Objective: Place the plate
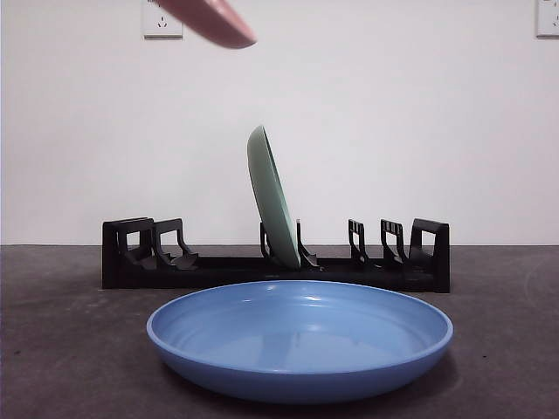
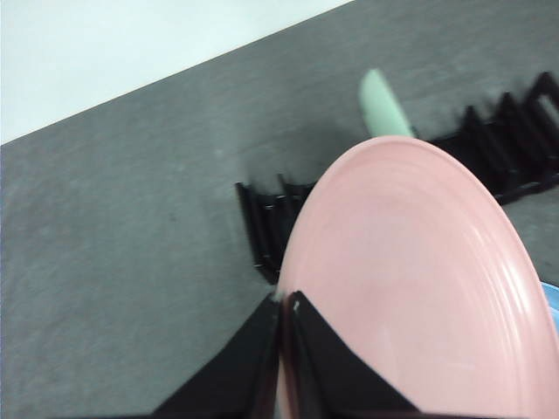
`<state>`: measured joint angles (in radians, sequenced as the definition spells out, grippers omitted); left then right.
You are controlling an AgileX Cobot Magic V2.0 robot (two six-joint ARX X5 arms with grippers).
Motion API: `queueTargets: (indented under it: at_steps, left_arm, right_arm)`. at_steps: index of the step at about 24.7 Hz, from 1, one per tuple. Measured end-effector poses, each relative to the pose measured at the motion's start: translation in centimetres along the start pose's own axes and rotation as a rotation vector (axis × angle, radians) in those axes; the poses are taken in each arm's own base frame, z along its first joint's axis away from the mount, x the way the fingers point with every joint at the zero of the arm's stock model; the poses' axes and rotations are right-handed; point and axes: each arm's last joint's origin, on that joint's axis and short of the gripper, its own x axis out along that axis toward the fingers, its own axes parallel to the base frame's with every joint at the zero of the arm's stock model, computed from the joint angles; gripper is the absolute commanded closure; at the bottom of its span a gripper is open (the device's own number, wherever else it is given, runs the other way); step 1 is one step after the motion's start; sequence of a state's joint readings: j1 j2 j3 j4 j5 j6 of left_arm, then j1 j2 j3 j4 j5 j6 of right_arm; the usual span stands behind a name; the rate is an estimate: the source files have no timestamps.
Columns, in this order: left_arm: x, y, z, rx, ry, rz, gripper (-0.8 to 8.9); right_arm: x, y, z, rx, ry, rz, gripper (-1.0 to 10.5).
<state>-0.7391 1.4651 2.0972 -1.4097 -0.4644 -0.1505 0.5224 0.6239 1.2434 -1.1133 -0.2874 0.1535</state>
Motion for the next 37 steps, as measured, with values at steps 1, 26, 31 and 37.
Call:
queueTargets:
  at_steps: [1, 26, 31, 37]
  left_arm:
    - [-0.1, -0.3, -0.1, 0.006, -0.001, -0.011, 8.04]
    - [7.1, -5.5, -9.9, -0.245, 0.006, -0.404, 8.05]
    - [10.7, -6.6, -12.7, -0.308, 0.051, -0.45, 8.05]
    - [14.4, -6.1, -15.9, -0.385, 0.088, -0.425, 8.05]
  right_arm:
    - [0.0, 0.0, 0.0, 0.0, 0.0, 0.0, 5.5]
    - [0.0, 0.0, -0.3, 0.019, 0.031, -0.005, 5.5]
    - [0.0, -0.1, -0.6, 0.038, 0.059, -0.011, 5.5]
    - [0.0, -0.1, -0.7, 0.061, 0.071, -0.016, 5.5]
